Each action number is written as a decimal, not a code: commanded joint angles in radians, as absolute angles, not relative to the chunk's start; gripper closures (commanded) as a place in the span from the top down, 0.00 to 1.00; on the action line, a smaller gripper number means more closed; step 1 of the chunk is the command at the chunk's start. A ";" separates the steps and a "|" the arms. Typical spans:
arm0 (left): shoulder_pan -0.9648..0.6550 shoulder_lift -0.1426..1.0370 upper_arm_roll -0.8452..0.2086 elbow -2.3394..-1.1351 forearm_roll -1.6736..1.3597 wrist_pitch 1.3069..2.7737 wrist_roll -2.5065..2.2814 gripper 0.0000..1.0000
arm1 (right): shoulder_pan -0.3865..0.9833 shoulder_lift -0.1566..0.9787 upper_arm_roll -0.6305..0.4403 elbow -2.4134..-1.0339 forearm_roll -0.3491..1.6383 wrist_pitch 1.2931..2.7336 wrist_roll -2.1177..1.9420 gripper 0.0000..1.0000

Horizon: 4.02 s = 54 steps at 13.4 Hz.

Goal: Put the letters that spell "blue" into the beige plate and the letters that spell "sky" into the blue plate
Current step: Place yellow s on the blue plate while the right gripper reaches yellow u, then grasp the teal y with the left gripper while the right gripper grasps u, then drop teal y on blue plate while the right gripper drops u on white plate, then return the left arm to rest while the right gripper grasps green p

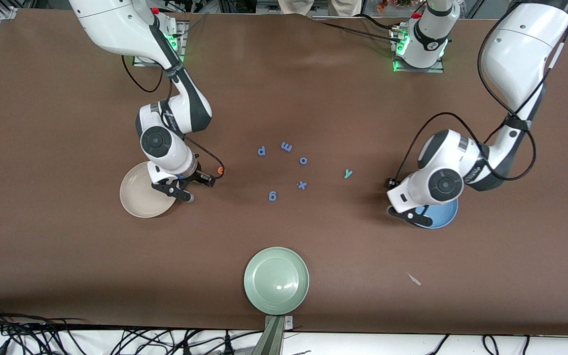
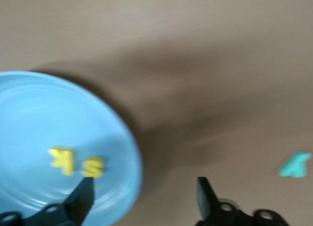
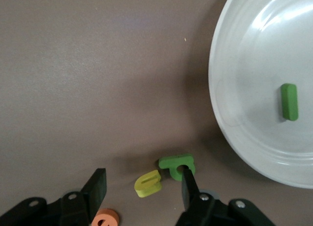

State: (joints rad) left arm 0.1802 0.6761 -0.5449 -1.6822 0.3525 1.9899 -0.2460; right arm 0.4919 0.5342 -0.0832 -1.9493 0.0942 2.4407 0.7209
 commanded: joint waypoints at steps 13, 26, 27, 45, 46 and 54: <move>0.097 0.713 -0.635 -1.933 0.601 2.353 -0.566 0.75 | 0.503 0.538 -0.077 -1.971 0.107 2.461 0.739 0.04; 0.129 0.627 -0.684 -1.827 0.600 2.072 -0.493 0.05 | 0.486 0.453 -0.184 -1.899 0.107 2.200 0.502 0.00; 0.139 0.618 -0.684 -1.807 0.600 2.012 -0.442 0.05 | 0.486 0.448 -0.201 -1.901 0.106 2.195 0.458 0.00; 0.462 0.517 -0.793 -1.702 0.534 1.800 -0.012 1.00 | 0.495 0.506 -0.177 -1.902 0.193 2.298 0.529 0.63; 0.462 0.515 -0.816 -1.631 0.484 1.720 -0.015 1.00 | 0.495 0.518 -0.166 -1.902 0.193 2.324 0.550 0.63; 0.440 0.405 -0.859 -1.278 0.420 1.496 -0.031 1.00 | 0.514 0.549 -0.146 -1.965 0.193 2.445 0.565 0.63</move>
